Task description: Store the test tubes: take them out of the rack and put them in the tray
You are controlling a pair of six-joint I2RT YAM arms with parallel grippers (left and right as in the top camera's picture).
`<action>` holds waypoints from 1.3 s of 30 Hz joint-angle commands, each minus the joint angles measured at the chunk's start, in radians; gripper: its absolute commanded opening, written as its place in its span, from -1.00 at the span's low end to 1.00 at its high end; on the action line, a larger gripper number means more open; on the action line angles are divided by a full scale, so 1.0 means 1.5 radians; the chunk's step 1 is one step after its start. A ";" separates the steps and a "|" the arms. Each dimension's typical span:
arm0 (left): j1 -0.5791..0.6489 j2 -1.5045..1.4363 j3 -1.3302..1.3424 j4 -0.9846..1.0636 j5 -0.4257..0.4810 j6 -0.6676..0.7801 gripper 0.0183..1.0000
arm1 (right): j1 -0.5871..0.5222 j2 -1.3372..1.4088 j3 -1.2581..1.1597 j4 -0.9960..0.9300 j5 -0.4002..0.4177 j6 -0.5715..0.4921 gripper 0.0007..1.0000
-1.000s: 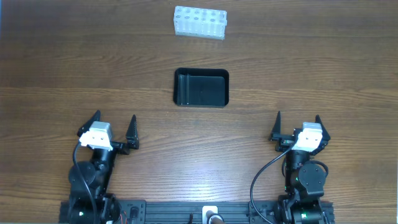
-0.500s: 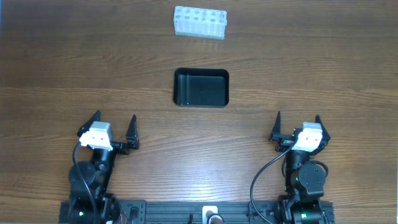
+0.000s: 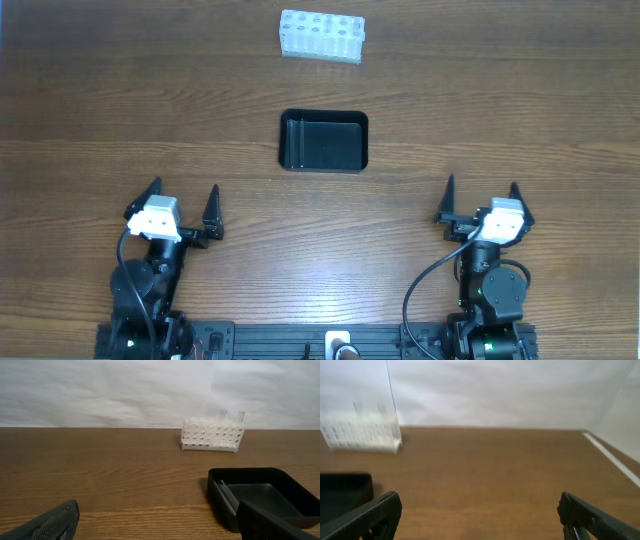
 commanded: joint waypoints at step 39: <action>0.003 -0.007 -0.004 -0.001 0.004 0.010 1.00 | 0.246 1.355 1.093 -0.161 -0.059 0.207 0.89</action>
